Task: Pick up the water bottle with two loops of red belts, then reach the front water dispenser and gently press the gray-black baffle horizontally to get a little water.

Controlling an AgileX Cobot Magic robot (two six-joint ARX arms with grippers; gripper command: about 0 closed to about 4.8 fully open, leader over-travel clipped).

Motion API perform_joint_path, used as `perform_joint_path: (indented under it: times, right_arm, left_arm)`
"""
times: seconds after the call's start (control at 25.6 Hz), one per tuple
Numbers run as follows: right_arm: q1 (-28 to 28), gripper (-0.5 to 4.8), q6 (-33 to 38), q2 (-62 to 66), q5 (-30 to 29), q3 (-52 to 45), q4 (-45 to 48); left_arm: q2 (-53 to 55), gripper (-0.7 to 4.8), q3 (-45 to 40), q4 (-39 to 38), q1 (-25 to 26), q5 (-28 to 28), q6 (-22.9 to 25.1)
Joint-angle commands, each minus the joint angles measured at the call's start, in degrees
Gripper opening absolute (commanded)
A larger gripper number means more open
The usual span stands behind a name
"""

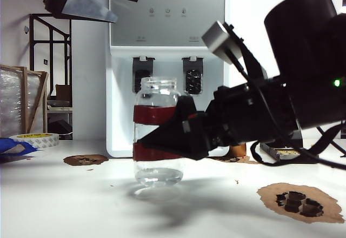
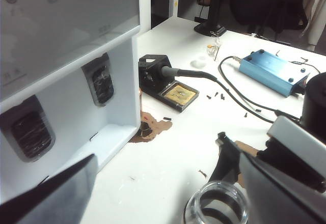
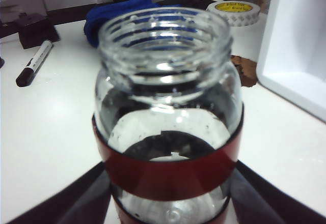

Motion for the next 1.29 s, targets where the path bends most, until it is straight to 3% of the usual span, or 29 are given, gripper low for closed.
perform_joint_path:
  times: [0.04,0.7,1.02,1.13,1.21,1.29]
  right_arm:
    - [0.1,0.84,0.8,0.7,-1.1,0.1,4.0]
    - [0.1,0.93,1.9,6.9,-1.4,0.1,7.7]
    - [0.1,1.02,3.4,9.0,-4.5,0.0,9.1]
    - [0.1,2.33,3.5,9.0,-4.7,0.0,9.2]
    - [0.1,2.66,3.6,9.0,-4.8,-0.1,9.2]
    - [0.1,3.72,3.8,9.0,-4.8,-0.4,9.3]
  left_arm:
    - [-0.3,4.79,0.3,0.3,-0.1,0.3,0.3]
    - [-0.3,4.79,0.3,0.4,-0.1,0.3,0.3]
    - [-0.3,4.79,0.3,0.4,-0.1,0.3,0.3]
    - [-0.3,4.79,0.3,0.4,-0.1,0.3,0.3]
    - [-0.3,4.79,0.3,0.4,-0.1,0.3,0.3]
    - [-0.3,4.79,0.3,0.4,-0.1,0.3,0.3]
